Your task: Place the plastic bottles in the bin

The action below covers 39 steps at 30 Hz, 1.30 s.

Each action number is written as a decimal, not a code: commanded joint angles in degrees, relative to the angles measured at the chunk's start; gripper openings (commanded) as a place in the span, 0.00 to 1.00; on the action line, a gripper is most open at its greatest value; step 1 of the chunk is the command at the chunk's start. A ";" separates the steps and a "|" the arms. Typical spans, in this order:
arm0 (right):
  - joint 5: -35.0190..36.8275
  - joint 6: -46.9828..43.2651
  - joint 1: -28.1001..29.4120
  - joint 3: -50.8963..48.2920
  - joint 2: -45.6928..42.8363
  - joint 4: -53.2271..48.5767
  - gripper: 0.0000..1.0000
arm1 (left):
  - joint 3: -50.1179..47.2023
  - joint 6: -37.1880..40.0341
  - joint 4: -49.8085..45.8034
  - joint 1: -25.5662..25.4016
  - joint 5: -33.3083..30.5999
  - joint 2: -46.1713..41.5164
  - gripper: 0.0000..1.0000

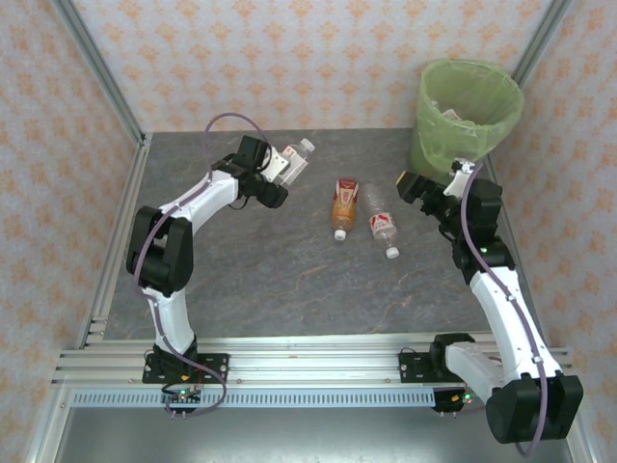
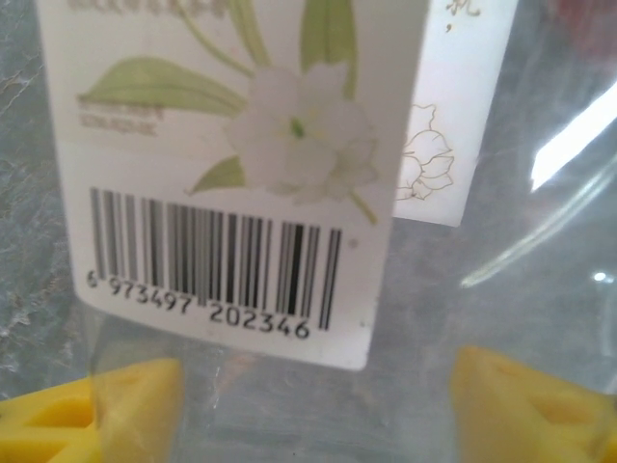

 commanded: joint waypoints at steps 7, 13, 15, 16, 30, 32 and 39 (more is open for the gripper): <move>1.73 0.68 5.47 -2.74 1.67 6.81 0.99 | -11.68 -17.12 8.07 -8.60 -5.53 -9.00 0.00; 3.77 1.36 11.50 -2.25 5.67 9.88 0.99 | -14.98 -23.82 9.27 -13.98 -10.08 -11.45 0.00; 4.75 1.51 13.45 -1.58 7.19 9.80 0.99 | -16.15 -24.56 10.10 -16.50 -12.39 -12.59 0.00; 5.37 1.69 14.24 -1.35 7.71 9.88 0.99 | -16.40 -24.91 10.41 -17.61 -13.69 -13.12 0.00; 5.90 14.26 18.40 1.69 16.55 12.67 1.00 | -19.16 -27.20 18.24 -29.73 -23.96 -15.56 0.00; 5.15 14.62 18.47 1.52 16.90 13.30 1.00 | -19.96 -27.81 19.73 -30.26 -24.52 -16.02 0.00; 0.09 14.35 18.41 2.63 19.00 16.22 1.00 | -23.57 -25.32 24.94 -32.09 -22.04 -18.00 0.00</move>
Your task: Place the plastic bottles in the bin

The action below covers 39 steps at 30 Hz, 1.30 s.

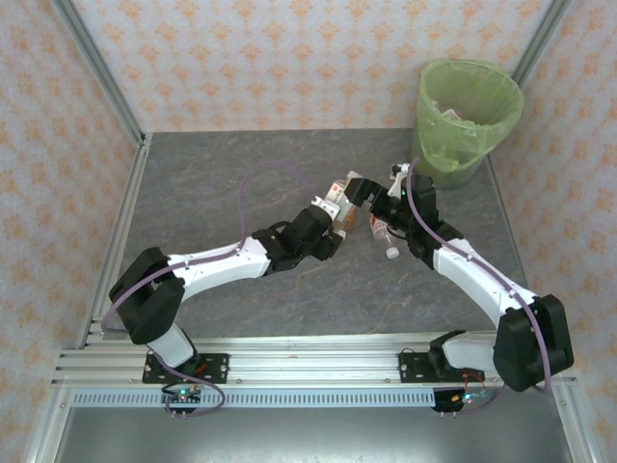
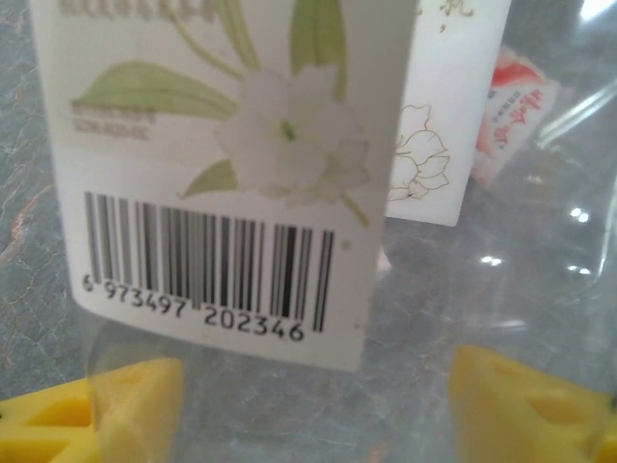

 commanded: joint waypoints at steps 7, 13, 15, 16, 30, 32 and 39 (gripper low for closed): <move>-9.81 -1.52 0.39 4.37 3.60 4.26 0.97 | -2.15 2.27 6.57 -0.84 1.86 -4.48 0.00; -12.44 -2.83 0.37 4.76 3.73 3.41 0.84 | -2.15 2.54 7.42 -0.89 2.57 -4.26 0.00; -12.98 -3.02 0.42 4.81 3.65 3.40 0.76 | -2.04 2.54 7.32 -0.84 2.20 -4.31 0.00; -13.08 -3.28 0.39 4.81 3.57 3.47 0.75 | -1.97 2.46 7.28 -0.84 2.01 -4.31 0.00; -15.15 -5.94 0.39 5.74 4.63 2.04 0.38 | -2.15 1.17 7.18 -0.86 2.44 -4.49 0.00; -15.04 -6.54 0.40 5.61 4.44 2.57 0.31 | -2.00 1.06 7.19 -0.84 2.45 -4.48 0.00; -14.17 -7.49 0.43 5.56 4.08 2.54 0.08 | -2.65 0.18 8.03 -0.86 2.44 -5.16 0.20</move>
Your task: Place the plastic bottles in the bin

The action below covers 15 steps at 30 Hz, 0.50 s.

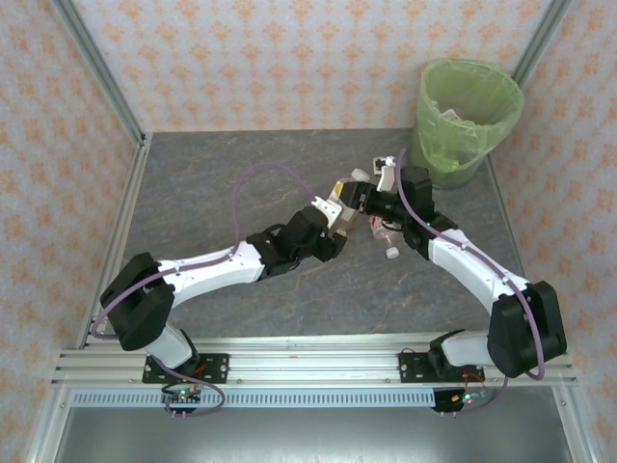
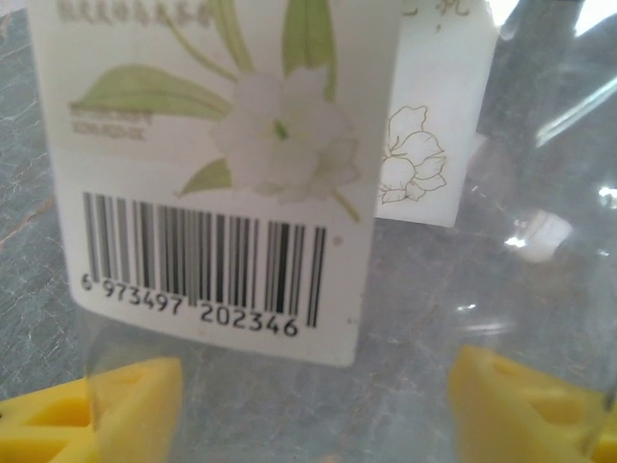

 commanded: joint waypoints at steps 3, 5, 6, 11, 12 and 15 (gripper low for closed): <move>2.12 -0.26 0.35 1.69 -0.32 -0.02 0.00 | -2.07 -0.78 6.24 -0.28 2.94 -4.04 0.35; 4.24 -0.37 0.31 1.36 -0.56 -0.30 0.00 | -3.26 -1.10 8.15 -0.23 3.07 -5.19 0.38; 4.76 -0.30 0.33 1.25 -0.64 -0.30 0.00 | -3.67 -1.07 8.57 -0.23 2.90 -5.42 0.40; 5.82 0.31 0.32 1.13 -0.64 -0.09 0.00 | -5.96 -1.24 11.56 -0.14 4.28 -7.62 0.61; 5.98 0.38 0.32 1.07 -0.69 0.00 0.00 | -6.35 -1.28 12.11 -0.14 4.60 -8.04 0.65; 6.80 0.49 0.31 0.76 -1.04 0.28 0.00 | -7.51 -1.43 13.43 -0.17 4.91 -9.19 0.99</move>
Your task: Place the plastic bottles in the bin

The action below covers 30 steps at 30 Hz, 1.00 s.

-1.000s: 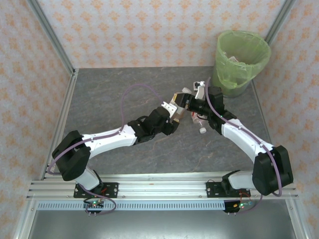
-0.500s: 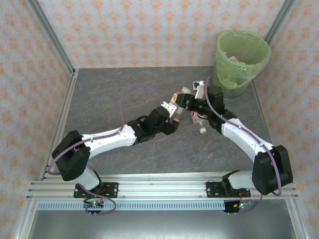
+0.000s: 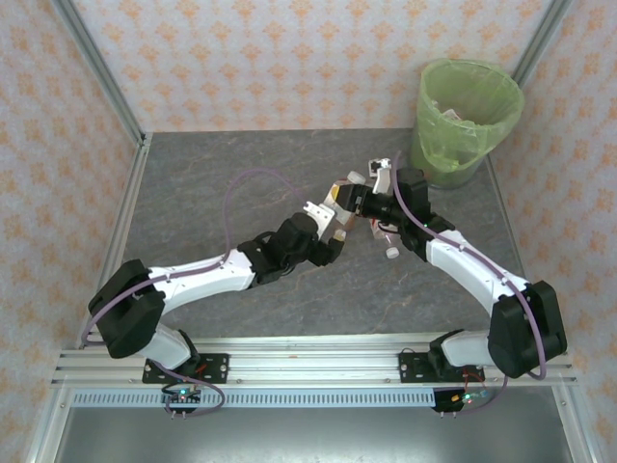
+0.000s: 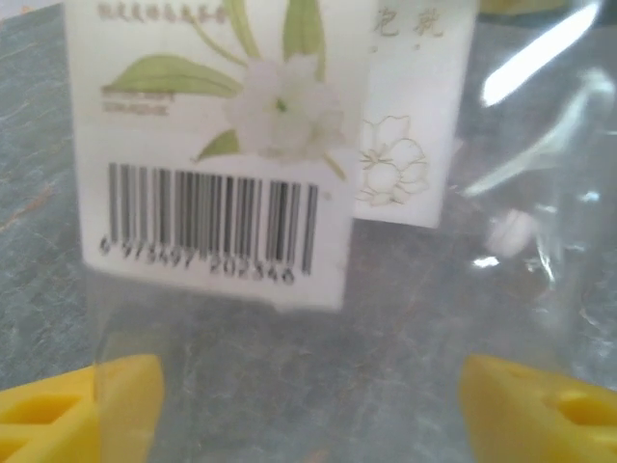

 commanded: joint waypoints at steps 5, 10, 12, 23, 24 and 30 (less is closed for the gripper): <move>6.44 -0.06 -0.96 0.26 -1.19 0.97 0.00 | -2.91 -1.41 9.86 -0.08 1.79 -7.08 1.00; 8.41 -0.04 -0.96 0.15 -1.12 0.74 0.00 | -4.65 -2.27 10.98 0.81 0.95 -10.11 1.00; 9.20 0.07 -0.97 0.17 -0.89 0.48 0.00 | -5.61 -3.25 11.63 1.44 -0.37 -11.28 1.00; 15.04 0.52 -0.97 1.29 0.48 -3.29 0.00 | -10.22 -13.64 9.30 7.39 -12.97 -15.60 1.00; 15.31 0.30 -0.89 1.46 0.52 -3.53 0.00 | -10.20 -15.01 8.38 8.02 -13.90 -15.57 1.00; 17.98 -1.75 -0.92 2.35 0.13 -5.41 0.00 | -9.80 -21.40 2.95 9.64 -21.73 -15.30 1.00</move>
